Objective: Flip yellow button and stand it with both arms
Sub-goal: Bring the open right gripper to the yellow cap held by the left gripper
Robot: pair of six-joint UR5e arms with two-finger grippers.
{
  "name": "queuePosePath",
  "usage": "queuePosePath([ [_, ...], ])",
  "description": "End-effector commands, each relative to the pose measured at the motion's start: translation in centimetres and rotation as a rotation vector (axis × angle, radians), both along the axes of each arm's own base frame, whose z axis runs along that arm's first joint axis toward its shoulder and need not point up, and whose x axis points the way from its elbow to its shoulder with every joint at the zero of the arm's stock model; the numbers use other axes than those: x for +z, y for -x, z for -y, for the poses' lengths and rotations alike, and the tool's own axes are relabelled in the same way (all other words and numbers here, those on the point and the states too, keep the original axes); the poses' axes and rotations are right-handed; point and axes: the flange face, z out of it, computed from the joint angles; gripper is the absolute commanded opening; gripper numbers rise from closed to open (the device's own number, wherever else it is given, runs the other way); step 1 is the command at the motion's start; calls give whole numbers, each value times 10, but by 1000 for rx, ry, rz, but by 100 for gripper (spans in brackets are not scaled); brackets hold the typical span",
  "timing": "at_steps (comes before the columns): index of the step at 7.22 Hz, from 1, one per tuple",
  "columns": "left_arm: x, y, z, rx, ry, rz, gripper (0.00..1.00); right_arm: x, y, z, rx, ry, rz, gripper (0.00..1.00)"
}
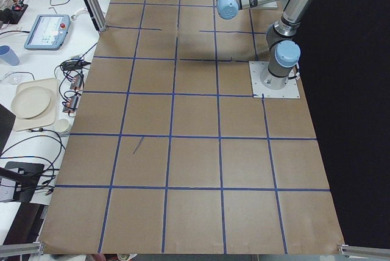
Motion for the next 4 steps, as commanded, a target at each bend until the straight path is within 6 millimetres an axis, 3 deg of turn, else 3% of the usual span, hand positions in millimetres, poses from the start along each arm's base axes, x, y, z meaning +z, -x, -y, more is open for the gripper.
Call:
queuePosePath([
  [1, 2, 0, -1, 0, 4, -2, 2, 2, -4, -7, 1, -23, 11, 99],
  [4, 2, 0, -1, 0, 5, -3, 2, 6, -6, -11, 5, -20, 11, 99],
])
